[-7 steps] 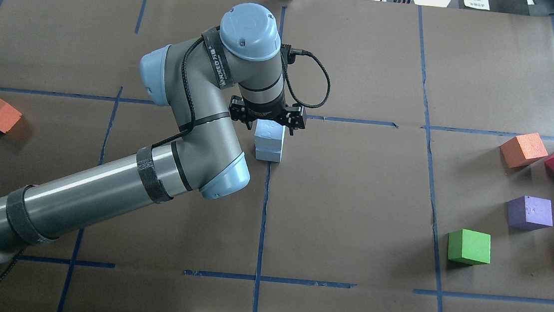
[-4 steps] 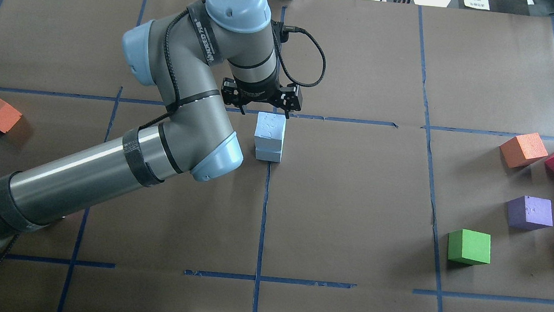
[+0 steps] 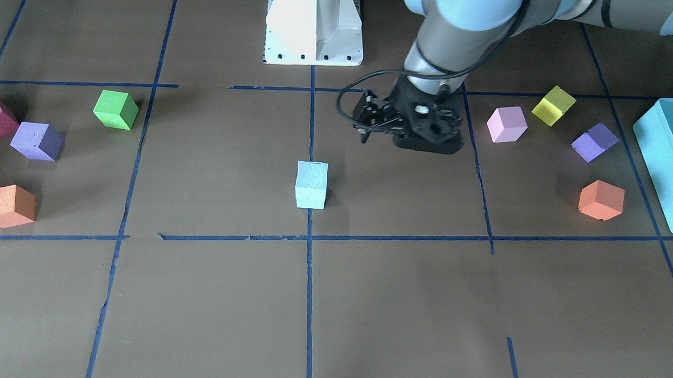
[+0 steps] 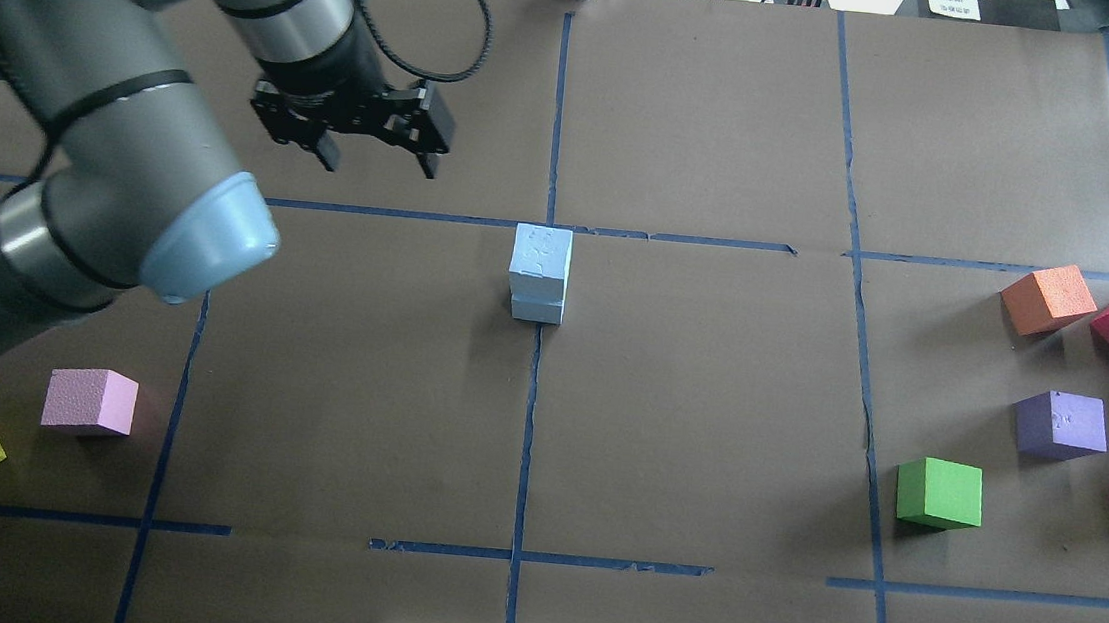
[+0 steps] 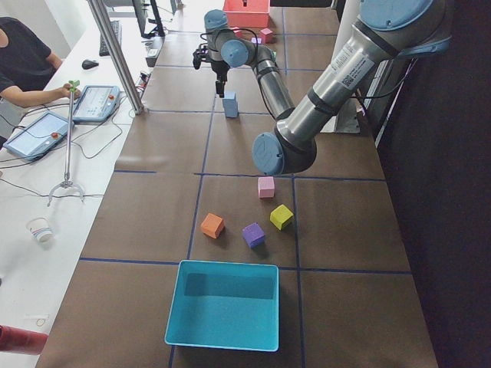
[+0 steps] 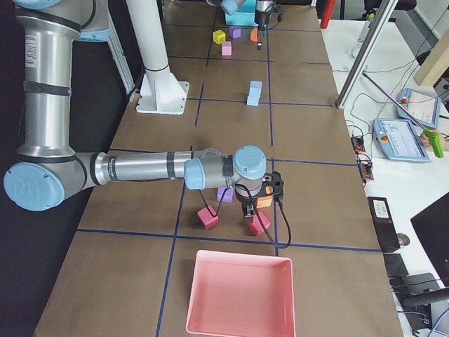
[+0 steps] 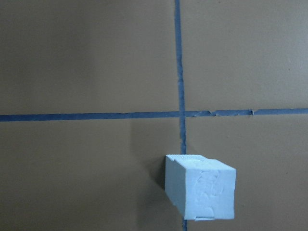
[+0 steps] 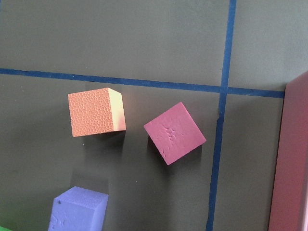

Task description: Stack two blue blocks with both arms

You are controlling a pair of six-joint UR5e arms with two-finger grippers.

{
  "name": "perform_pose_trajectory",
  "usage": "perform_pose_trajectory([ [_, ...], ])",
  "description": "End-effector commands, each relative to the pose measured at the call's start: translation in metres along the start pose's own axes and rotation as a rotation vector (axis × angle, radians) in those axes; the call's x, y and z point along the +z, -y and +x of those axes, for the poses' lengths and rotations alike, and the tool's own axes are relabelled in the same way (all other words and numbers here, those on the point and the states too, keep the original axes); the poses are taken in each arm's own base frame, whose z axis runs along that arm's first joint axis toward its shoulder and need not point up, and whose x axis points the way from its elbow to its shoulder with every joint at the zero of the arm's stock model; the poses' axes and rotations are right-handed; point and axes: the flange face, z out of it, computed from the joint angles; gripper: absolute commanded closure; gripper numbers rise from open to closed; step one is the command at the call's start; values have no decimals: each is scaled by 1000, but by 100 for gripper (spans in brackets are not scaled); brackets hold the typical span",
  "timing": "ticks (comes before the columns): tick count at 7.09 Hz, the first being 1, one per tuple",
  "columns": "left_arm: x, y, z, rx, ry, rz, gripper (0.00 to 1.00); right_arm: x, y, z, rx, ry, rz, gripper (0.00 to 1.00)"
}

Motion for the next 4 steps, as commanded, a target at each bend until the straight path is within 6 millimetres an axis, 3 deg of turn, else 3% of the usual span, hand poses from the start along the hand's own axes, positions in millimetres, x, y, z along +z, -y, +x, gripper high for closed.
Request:
perform_pose_trajectory([
  [1, -40, -22, -132, 82, 72, 48, 0, 2, -4, 3, 6, -3, -5, 0],
  [2, -47, -22, -192, 116, 113, 45, 0, 4, -6, 8, 11, -38, -8, 0],
  [4, -76, -20, -338, 164, 170, 24, 0, 8, -13, 23, 28, -82, -20, 0],
])
